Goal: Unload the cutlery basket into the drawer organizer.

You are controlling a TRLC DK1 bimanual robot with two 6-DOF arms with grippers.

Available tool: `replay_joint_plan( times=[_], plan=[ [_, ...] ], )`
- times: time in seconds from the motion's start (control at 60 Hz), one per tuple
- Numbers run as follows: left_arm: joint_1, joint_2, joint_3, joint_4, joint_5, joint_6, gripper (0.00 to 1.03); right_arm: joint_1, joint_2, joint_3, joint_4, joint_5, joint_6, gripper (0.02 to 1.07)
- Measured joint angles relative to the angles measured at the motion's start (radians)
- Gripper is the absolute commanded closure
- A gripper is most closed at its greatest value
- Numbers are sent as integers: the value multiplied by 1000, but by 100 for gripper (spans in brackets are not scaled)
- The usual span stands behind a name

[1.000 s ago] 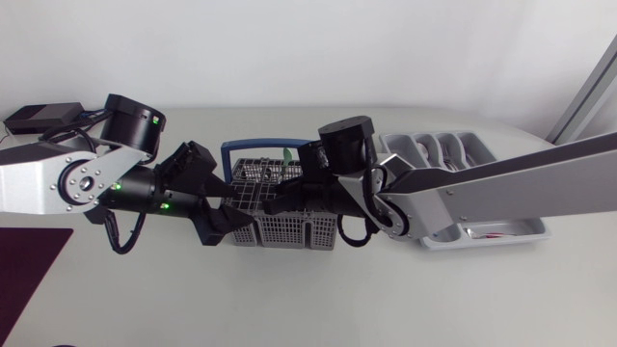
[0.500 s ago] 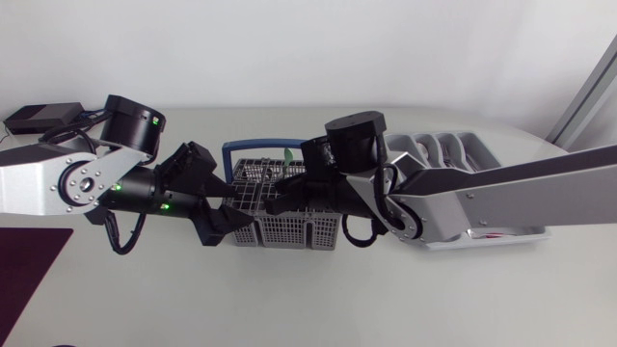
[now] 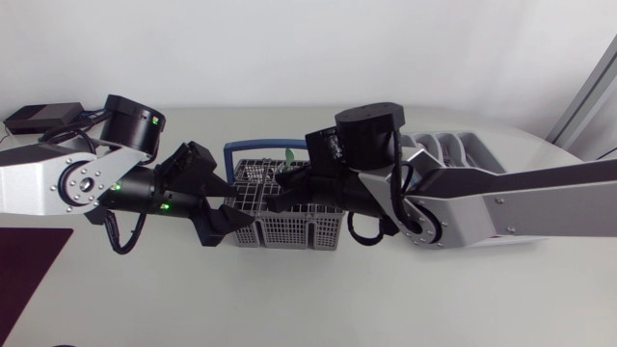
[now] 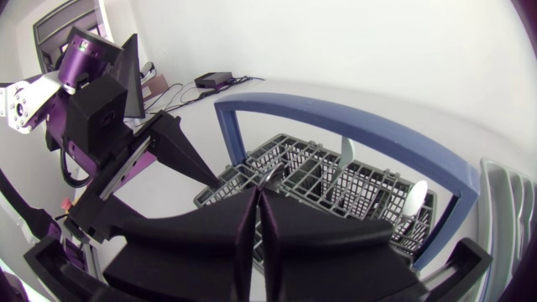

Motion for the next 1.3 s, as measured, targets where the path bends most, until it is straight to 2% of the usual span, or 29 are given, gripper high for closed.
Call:
replay_joint_plan(
  times=[0.567,0.9,1.1,1.3],
  plan=[
    [-14,0,0,-17,0,0,7,26,-101,0,-10,0,-37,101],
    [-35,-9,1,-47,-20,0,7,28,-180,0,-58,-5,-67,101],
    [-60,-30,13,-83,-50,-2,7,28,-235,0,-146,-46,-98,101],
    [-68,-91,33,-148,-56,-4,7,23,-354,21,-307,-107,-149,101]
  ],
)
